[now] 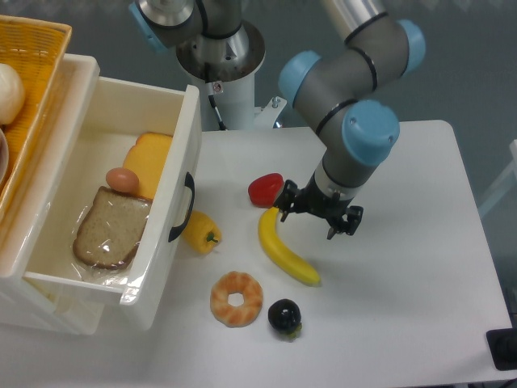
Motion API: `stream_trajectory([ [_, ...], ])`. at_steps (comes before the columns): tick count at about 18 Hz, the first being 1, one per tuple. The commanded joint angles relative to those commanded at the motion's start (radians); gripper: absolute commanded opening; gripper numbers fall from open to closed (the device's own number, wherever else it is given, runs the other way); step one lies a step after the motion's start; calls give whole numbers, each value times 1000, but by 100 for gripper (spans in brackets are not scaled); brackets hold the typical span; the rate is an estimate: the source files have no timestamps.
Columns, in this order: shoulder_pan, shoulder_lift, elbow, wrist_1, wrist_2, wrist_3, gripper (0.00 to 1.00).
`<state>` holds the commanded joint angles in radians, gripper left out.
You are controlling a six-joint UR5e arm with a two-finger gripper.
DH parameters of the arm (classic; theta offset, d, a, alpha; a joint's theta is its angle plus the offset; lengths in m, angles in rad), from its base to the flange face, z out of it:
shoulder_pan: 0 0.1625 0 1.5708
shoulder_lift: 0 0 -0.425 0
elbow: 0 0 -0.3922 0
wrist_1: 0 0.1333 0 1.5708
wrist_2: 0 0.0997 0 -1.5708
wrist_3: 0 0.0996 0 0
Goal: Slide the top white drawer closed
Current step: 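Move the gripper away from the drawer and over the banana, then lower the gripper beside the drawer front near its black handle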
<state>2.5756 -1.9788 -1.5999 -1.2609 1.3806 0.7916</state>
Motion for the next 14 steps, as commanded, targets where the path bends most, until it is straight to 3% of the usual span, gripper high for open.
stream_trajectory([
  [14,-115,8,0,-9,-8,-92,100],
])
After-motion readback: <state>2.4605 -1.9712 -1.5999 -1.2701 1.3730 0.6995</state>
